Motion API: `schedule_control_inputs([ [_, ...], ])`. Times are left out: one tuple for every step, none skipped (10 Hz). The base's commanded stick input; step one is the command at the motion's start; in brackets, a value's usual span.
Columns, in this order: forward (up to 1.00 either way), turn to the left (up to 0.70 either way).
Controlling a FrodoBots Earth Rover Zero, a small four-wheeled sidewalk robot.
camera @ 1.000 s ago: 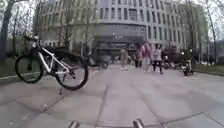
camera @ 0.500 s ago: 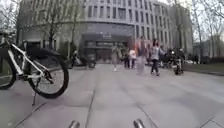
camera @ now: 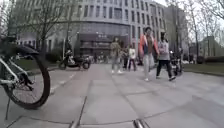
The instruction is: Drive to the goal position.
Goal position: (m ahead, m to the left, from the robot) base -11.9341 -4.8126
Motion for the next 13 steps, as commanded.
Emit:
schedule_control_inputs([
  [0.05, -0.06],
  [0.04, -0.06],
  [0.04, -0.06],
  [0.04, -0.06],
  [0.04, -0.06],
  [0.04, -0.06],
  [0.04, -0.06],
  [0.04, -0.55],
  [0.04, -0.85],
  [0.04, -0.85],
  [0.04, -0.85],
  [0.04, -0.85],
  [0.04, -0.85],
])
